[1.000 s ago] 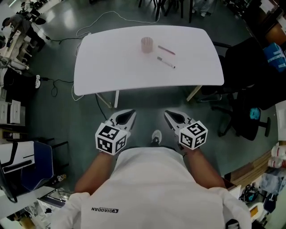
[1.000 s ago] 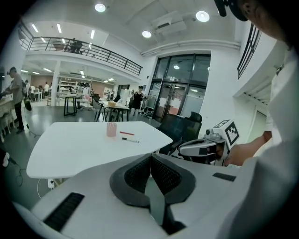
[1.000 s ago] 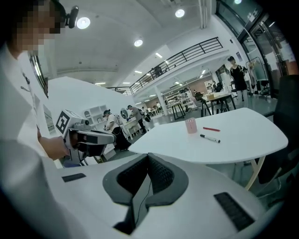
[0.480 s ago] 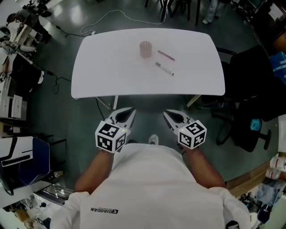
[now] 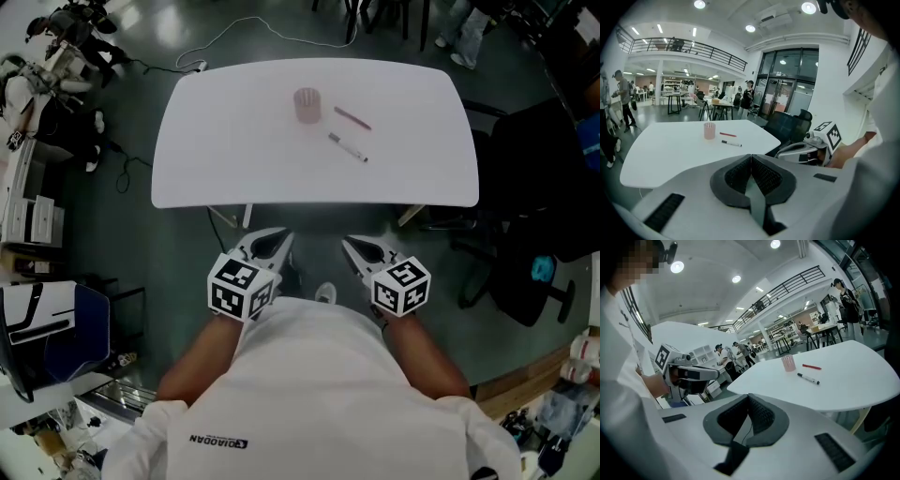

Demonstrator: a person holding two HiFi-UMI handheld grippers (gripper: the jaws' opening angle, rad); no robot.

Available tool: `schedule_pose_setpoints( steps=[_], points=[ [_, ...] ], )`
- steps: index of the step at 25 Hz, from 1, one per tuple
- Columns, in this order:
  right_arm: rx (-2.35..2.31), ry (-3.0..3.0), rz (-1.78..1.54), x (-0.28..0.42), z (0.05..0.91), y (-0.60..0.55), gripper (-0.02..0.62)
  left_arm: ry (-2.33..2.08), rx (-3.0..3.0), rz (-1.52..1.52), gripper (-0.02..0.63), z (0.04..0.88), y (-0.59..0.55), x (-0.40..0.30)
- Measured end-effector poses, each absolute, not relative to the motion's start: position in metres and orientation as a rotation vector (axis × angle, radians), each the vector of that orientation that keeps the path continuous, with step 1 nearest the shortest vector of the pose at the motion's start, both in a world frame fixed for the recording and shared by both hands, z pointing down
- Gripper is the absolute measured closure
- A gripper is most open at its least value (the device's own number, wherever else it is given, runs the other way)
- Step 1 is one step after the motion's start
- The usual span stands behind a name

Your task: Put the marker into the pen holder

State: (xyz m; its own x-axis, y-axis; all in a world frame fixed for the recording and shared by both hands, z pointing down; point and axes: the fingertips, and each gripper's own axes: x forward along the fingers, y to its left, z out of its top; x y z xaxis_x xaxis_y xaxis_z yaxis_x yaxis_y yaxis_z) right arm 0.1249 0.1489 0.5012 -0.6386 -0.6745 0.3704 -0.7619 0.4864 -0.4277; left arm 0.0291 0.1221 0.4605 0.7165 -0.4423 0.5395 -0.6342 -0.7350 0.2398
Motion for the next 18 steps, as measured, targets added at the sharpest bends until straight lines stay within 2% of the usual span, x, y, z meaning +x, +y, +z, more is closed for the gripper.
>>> schedule_pose_setpoints(
  steps=[18],
  points=[
    [1.335, -2.459, 0.799, 0.132, 0.497, 0.045, 0.577, -0.802, 2.536, 0.591, 0.577, 0.468, -0.002, 0.018]
  ],
)
